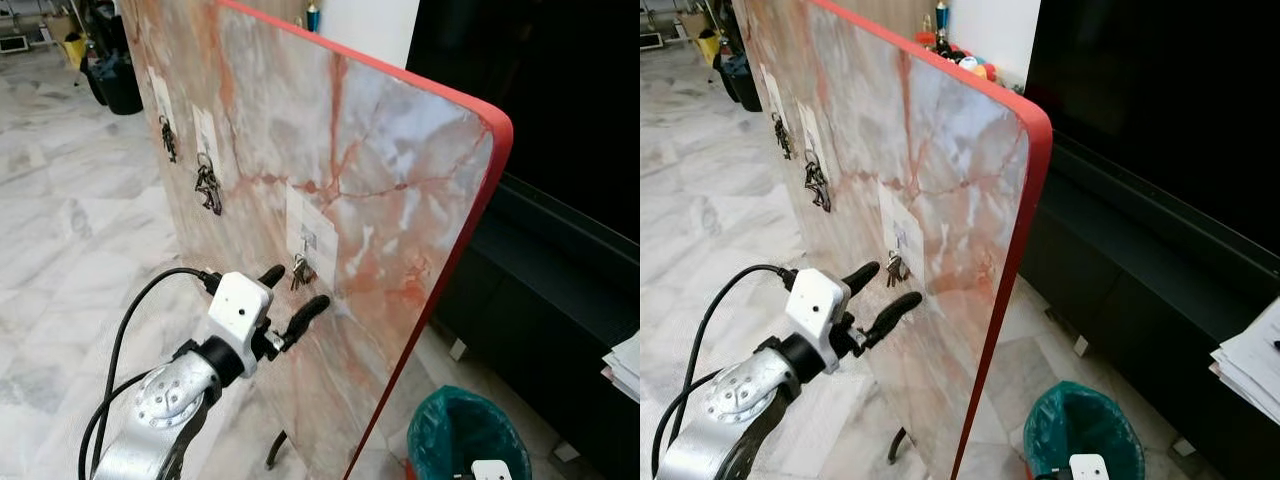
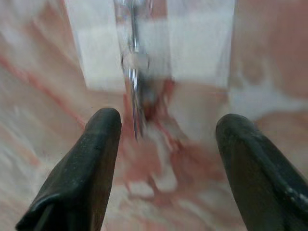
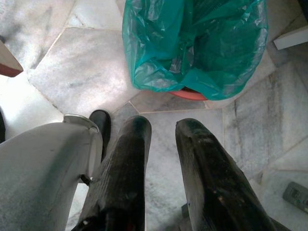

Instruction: Hang keys on a hook

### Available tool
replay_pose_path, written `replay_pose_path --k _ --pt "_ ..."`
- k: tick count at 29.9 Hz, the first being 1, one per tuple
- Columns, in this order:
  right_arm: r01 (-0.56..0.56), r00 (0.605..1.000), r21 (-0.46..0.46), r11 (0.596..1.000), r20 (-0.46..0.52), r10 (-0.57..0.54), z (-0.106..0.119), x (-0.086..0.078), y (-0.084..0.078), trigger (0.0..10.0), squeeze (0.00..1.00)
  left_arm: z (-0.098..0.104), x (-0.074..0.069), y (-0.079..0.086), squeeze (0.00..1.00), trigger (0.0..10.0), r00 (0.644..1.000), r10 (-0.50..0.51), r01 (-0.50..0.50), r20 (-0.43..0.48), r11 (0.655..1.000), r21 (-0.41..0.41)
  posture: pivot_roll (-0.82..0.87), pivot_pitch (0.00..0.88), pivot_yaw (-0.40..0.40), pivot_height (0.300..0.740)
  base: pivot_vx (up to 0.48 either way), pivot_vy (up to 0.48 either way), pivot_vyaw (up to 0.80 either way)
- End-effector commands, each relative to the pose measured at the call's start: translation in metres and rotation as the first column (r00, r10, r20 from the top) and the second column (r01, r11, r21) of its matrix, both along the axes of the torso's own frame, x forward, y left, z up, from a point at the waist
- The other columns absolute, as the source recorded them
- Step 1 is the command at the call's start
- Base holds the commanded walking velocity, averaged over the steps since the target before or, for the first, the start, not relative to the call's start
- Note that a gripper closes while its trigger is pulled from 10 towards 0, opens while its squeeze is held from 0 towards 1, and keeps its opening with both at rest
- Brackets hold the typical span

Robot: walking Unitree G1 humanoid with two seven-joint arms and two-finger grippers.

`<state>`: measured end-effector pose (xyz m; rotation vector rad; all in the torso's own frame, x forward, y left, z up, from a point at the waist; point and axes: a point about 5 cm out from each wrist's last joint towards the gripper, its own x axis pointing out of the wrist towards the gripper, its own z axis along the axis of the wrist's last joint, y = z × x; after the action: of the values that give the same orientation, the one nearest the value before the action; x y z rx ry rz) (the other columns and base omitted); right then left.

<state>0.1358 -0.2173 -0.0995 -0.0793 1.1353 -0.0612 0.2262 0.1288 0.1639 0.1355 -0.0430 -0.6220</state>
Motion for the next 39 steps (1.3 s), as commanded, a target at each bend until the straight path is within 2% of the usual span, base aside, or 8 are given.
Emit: replay_pose_path --k 1,9,15,18,23,24,32,39 --pt "-0.001 1.0 -0.006 1.0 -0.001 0.001 0.0 0.0 -0.002 10.0 0.0 0.002 -0.005 0.003 0.0 10.0 1.0 -0.008 0.007 -0.02 1.0 -0.013 -0.01 0.0 -0.061 0.74 0.0 0.0 0.0" --pt "0.0 1.0 -0.007 1.0 -0.002 0.0 0.001 0.0 -0.002 10.0 0.0 -0.007 -0.027 0.032 0.0 10.0 0.982 0.05 -0.072 -0.18 0.99 -0.123 0.0 0.0 -0.061 0.74 0.0 0.0 0.0" --pt "-0.005 1.0 -0.008 1.0 -0.004 0.005 0.001 0.001 -0.002 10.0 0.0 -0.043 -0.034 0.071 0.0 10.0 0.922 0.175 -0.197 -0.345 0.98 -0.03 0.01 0.0 -0.062 0.74 0.0 0.0 0.0" --pt "-0.005 1.0 -0.007 1.0 -0.004 0.005 0.0 0.001 -0.001 10.0 0.0 -0.097 -0.033 0.115 0.0 10.0 0.784 0.461 -0.411 -0.416 0.887 0.208 0.0 0.0 -0.06 0.74 0.0 0.0 0.0" --pt "-0.003 1.0 -0.006 1.0 -0.004 0.003 0.0 0.001 0.0 10.0 0.0 -0.141 -0.033 0.129 0.0 10.0 0.663 0.578 -0.511 -0.477 0.814 0.275 0.01 0.0 -0.061 0.74 0.0 0.0 0.0" --pt "-0.002 1.0 -0.004 1.0 -0.005 0.002 0.0 0.001 0.0 10.0 0.0 -0.179 -0.041 0.132 0.0 10.0 0.548 0.62 -0.532 -0.562 0.776 0.338 0.0 0.0 -0.061 0.74 0.0 0.0 0.0" --pt "0.016 1.0 -0.004 1.0 -0.002 -0.016 0.0 0.0 0.001 10.0 0.0 -0.234 -0.072 0.12 0.0 10.0 0.347 0.692 -0.476 -0.633 0.712 0.516 -0.01 0.0 -0.052 0.74 0.0 0.0 0.0" --pt "0.026 1.0 -0.005 1.0 -0.003 -0.026 -0.001 0.0 0.002 10.0 0.0 -0.25 -0.081 0.107 0.0 10.0 0.321 0.695 -0.408 -0.643 0.714 0.569 -0.03 0.0 -0.045 0.74 0.0 0.0 0.0"
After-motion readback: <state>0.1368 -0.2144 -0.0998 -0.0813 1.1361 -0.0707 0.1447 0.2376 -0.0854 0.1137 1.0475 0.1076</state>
